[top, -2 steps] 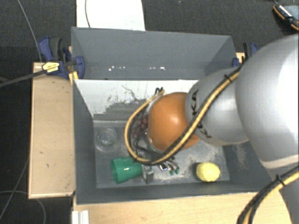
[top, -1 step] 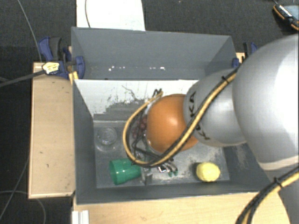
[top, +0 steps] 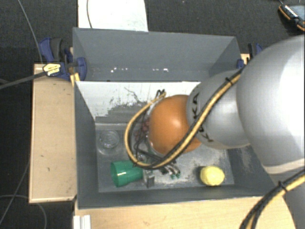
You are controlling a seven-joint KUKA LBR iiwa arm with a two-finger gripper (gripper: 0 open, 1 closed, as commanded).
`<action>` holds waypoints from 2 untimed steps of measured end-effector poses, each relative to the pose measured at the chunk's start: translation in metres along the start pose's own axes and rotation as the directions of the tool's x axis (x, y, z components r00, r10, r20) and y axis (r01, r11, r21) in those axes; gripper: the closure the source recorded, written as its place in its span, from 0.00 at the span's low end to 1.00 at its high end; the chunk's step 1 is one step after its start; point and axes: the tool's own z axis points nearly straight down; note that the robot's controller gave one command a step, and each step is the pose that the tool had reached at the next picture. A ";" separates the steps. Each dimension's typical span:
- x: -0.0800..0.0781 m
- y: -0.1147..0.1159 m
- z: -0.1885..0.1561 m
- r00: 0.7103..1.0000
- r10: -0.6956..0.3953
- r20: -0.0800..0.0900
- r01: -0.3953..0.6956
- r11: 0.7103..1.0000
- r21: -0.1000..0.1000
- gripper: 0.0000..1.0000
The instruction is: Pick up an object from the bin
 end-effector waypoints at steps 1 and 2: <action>0.000 0.000 0.000 1.000 0.001 0.000 -0.001 1.000 0.000 1.00; -0.006 -0.016 -0.061 0.990 -0.139 -0.002 0.139 0.990 0.000 1.00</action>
Offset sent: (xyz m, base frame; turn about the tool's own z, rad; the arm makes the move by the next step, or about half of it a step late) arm 0.0154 -0.0191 0.0861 -0.1897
